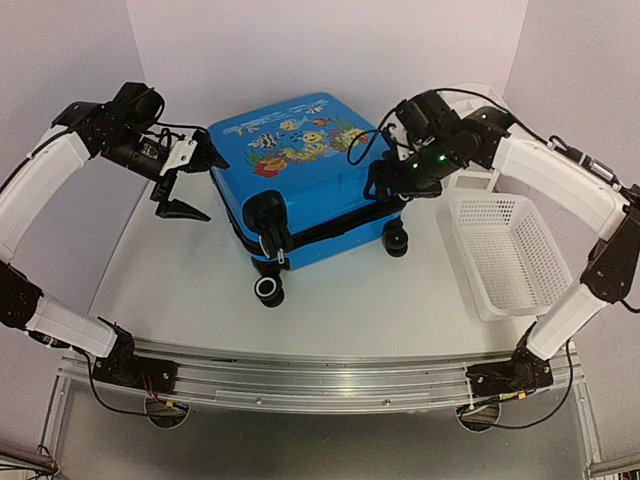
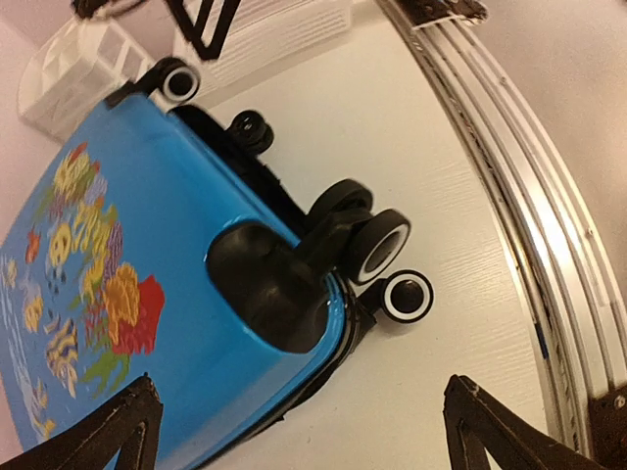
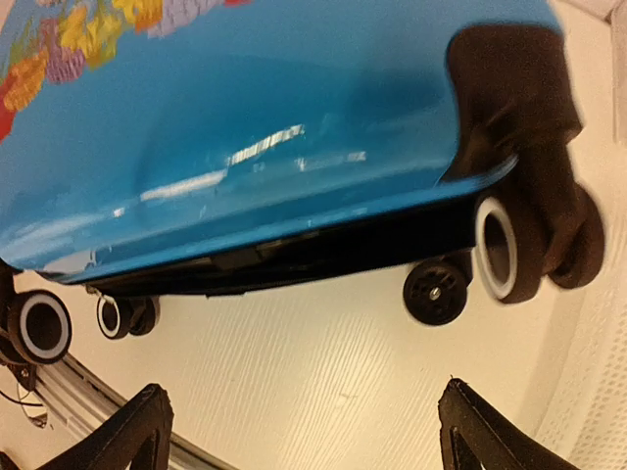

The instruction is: Open, take out, and arrange the luggage

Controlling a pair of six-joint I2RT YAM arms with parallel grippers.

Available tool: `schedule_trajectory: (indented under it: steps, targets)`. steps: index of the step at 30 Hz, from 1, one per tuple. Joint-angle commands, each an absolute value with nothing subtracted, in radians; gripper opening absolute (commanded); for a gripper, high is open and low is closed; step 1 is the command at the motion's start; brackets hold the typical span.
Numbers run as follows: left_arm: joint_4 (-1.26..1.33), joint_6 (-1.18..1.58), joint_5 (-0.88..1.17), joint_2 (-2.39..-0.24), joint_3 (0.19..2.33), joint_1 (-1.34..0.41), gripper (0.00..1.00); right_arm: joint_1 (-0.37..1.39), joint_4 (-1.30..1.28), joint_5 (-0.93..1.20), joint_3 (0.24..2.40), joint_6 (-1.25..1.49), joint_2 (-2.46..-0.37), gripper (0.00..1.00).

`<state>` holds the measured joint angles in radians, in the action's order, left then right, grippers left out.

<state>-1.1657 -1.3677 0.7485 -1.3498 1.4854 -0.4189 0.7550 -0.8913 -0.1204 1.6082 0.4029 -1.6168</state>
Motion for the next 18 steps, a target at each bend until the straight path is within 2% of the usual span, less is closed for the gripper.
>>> schedule_trajectory:
  steps: [1,7,10,15,18]
  targets:
    - [-1.394,-1.672,0.711,-1.354,1.531,-0.545,1.0,0.787,-0.812,-0.089,1.485,0.568,-1.601,0.86]
    - [-1.37,-1.792,0.54,-1.484,1.594,-0.782,1.0,0.794,-0.597,-0.01,1.326,0.693,-1.574,0.85]
    - [-1.425,-1.848,0.515,-1.606,1.703,-0.808,1.0,0.81,-0.559,-0.009,1.294,0.716,-1.574,0.85]
    - [-1.406,-1.898,0.477,-1.684,1.773,-0.828,1.0,0.863,-0.547,-0.011,1.291,0.698,-1.597,0.85]
    - [-1.542,-1.92,0.426,-1.788,1.878,-0.834,1.0,0.873,-0.526,-0.009,1.277,0.699,-1.609,0.85]
